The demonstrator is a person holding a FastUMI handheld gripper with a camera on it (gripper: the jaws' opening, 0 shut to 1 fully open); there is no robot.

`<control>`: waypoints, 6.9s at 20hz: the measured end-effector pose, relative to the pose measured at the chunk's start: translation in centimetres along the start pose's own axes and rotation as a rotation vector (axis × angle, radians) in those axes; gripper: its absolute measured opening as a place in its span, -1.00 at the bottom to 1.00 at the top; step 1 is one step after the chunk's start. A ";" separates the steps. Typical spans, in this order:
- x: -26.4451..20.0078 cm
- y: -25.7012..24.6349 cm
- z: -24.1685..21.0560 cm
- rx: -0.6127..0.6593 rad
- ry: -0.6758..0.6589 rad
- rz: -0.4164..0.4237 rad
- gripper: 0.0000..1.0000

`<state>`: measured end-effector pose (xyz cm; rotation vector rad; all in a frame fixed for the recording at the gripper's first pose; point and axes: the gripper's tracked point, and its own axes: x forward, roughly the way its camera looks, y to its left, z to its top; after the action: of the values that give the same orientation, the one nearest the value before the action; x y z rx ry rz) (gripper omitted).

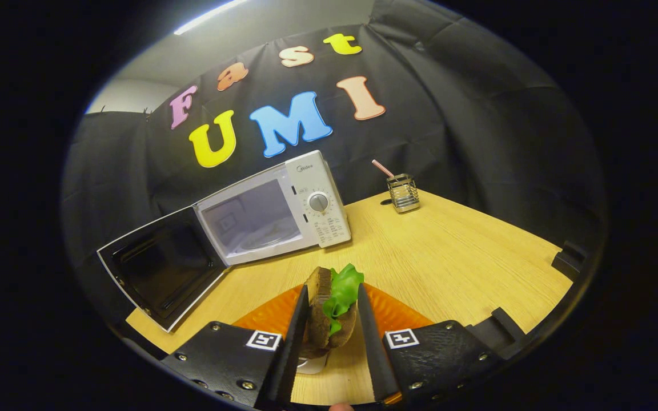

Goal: Open the microwave, put the food inside, and close the microwave door.

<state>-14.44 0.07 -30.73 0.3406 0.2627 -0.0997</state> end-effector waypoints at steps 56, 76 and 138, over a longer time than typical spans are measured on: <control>25.0 21.8 7.9 0.259 -0.058 0.295 -0.55; 39.2 21.3 5.8 0.739 -0.159 0.138 -0.56; -2.7 44.0 1.4 -0.266 -0.093 0.611 -0.79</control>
<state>-10.46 41.05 -14.78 0.1391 0.0695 0.5162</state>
